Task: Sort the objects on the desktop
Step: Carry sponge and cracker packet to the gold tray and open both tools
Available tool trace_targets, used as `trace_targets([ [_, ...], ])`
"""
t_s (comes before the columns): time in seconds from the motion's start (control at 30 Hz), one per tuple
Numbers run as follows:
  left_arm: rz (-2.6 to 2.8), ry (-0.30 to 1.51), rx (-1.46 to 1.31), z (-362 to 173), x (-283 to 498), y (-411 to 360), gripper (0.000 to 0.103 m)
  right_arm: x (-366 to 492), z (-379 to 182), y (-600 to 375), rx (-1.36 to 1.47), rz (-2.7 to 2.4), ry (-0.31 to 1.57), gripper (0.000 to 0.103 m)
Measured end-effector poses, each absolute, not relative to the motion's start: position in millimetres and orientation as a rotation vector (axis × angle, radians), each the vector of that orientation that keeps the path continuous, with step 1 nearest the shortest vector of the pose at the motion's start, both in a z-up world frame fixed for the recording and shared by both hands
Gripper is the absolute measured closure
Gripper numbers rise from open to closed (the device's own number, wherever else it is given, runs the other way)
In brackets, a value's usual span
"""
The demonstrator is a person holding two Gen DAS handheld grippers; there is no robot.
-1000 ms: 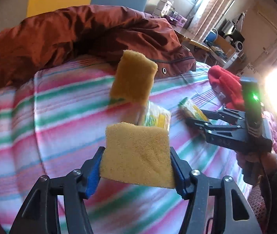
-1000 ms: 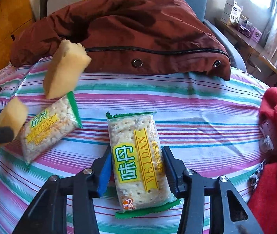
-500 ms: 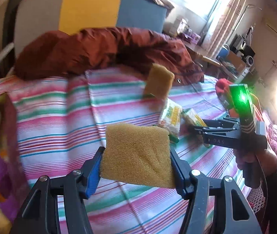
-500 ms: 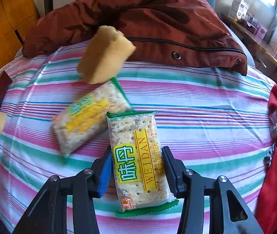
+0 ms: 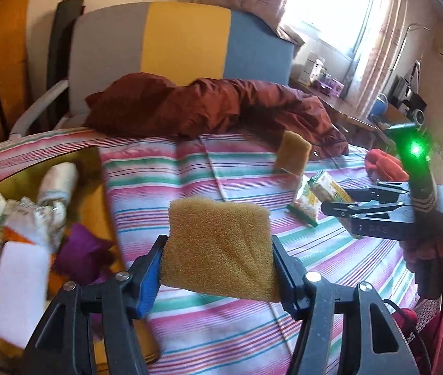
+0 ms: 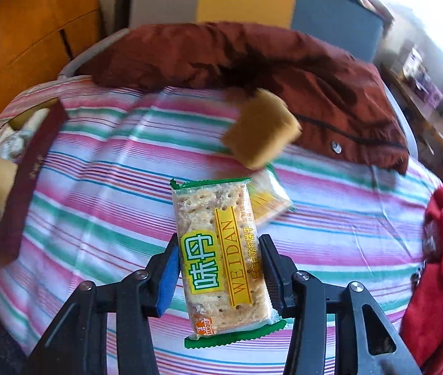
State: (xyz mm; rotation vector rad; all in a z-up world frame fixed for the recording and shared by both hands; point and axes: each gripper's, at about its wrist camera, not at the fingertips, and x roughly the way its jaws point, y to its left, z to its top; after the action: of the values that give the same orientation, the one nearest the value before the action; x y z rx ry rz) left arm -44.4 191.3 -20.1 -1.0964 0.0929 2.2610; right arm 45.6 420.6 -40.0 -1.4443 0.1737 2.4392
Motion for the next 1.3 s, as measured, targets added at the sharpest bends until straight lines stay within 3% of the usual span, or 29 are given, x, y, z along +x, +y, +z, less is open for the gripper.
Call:
trace_targets([
  [0.43,2.380,0.017,-1.091,-18.4,-27.2,115.0,0.040,8.5,-26.5,314.7,-1.462,2.639,0.214,0.054],
  [0.87,2.581,-0.167,-1.108,-12.1,-47.0,10.7,0.040,-40.4,-32.6,228.7,-1.479,2.784,0.432,0.054],
  [1.3,2.694,-0.106,-1.142,-20.6,-104.4,-13.2,0.040,-108.6,-27.8,209.9,-1.457,2.785,0.563,0.054],
])
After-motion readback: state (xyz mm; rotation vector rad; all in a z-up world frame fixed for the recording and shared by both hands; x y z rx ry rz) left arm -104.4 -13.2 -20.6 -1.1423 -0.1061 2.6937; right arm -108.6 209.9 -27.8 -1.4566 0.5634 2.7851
